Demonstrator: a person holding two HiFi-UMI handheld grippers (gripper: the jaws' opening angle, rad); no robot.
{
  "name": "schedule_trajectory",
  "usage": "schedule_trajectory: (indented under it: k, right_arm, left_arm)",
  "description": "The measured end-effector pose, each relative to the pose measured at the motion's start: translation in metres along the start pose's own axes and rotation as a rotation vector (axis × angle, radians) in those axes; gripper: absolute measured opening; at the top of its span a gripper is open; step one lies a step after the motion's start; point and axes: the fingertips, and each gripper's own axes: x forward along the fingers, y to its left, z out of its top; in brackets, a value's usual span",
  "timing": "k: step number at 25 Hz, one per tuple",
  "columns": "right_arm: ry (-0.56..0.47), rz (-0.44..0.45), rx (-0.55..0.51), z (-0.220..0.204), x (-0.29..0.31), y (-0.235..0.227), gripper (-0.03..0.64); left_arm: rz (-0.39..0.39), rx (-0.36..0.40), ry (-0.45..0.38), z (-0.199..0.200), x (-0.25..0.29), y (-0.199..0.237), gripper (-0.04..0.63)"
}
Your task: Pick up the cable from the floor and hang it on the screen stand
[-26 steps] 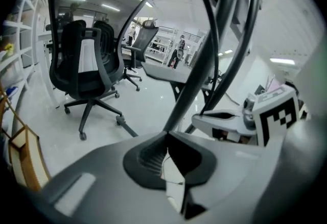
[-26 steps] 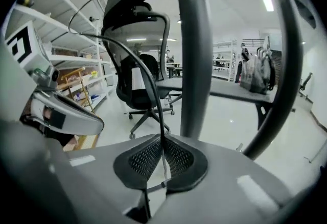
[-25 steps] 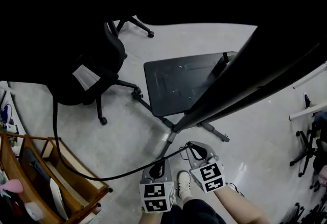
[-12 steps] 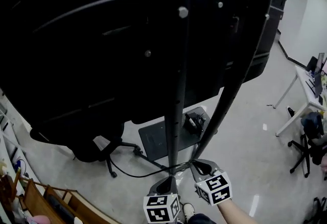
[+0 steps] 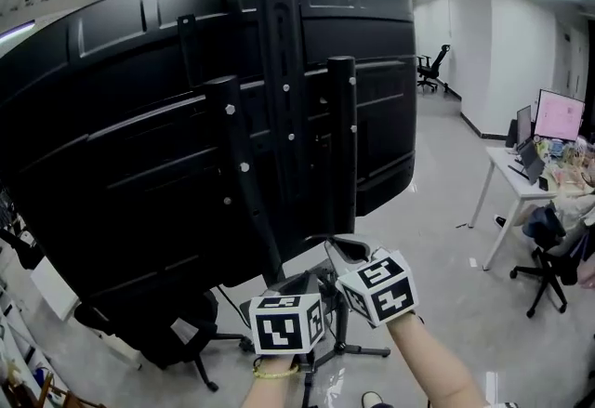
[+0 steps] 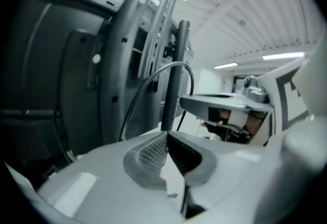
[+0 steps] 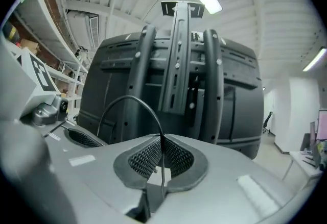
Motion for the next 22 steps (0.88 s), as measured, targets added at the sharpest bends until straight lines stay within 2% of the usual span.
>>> schedule_trajectory:
  k: [6, 11, 16, 22]
  right_arm:
    - [-0.129, -0.105, -0.034, 0.091, -0.025, -0.065, 0.014]
    - [-0.207, -0.145, -0.121, 0.163, -0.031, -0.114, 0.014]
    - [-0.254, -0.168, -0.232, 0.236, -0.026, -0.157, 0.014]
    - [-0.269, -0.151, -0.291, 0.287, 0.0, -0.192, 0.014]
  left_arm:
    - [-0.007, 0.124, -0.148, 0.111, -0.004, -0.046, 0.008]
    - [0.039, 0.216, -0.254, 0.19, 0.004, -0.077, 0.008]
    - [0.085, 0.213, -0.359, 0.268, 0.006, -0.081, 0.008]
    - [0.158, 0.191, -0.382, 0.315, 0.017, -0.067, 0.008]
